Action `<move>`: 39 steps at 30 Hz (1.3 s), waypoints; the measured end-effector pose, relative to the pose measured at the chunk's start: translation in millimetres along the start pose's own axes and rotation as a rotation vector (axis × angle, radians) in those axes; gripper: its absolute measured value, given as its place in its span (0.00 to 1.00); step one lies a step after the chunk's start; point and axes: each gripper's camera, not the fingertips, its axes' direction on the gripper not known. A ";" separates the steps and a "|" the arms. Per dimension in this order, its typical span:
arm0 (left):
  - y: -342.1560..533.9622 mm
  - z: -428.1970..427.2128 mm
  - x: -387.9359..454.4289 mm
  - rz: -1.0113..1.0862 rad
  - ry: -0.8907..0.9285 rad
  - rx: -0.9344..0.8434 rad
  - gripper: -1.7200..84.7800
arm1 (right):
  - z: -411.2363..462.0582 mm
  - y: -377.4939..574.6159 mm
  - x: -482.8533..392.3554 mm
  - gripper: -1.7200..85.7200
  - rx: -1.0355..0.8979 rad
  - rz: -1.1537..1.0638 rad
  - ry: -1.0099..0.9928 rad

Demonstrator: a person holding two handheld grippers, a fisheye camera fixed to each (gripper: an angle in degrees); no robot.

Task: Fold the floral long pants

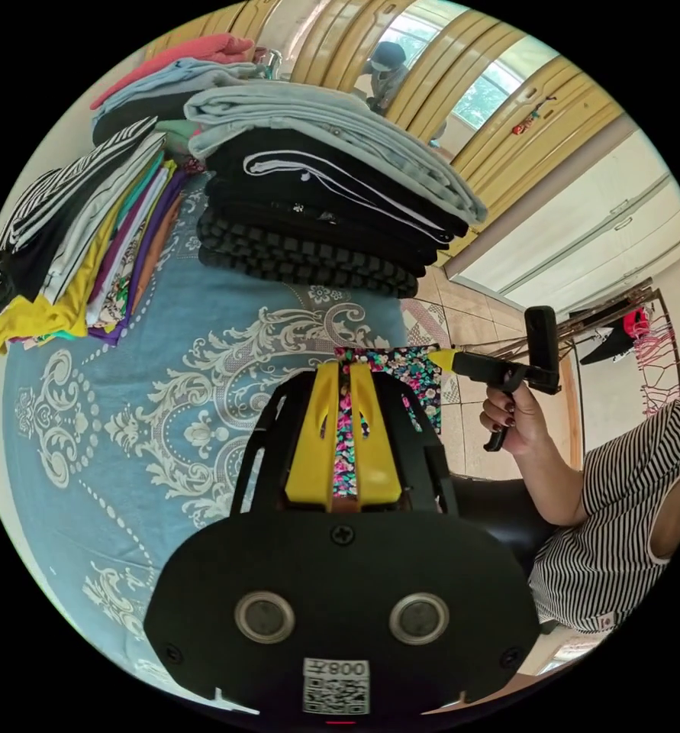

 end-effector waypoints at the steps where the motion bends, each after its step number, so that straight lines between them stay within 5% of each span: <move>1: 4.8 -17.4 7.6 -0.005 0.000 0.013 0.05 | 4.0 1.6 -3.3 0.03 -0.013 -0.031 -0.010; 21: 187.1 -294.9 158.7 -0.065 -0.102 0.246 0.05 | 104.0 124.3 -55.5 0.04 -0.401 -0.416 -0.445; 39: 445.7 -414.0 214.5 -0.377 -0.099 0.143 0.05 | 351.6 325.0 14.1 0.04 -1.002 -0.597 -0.356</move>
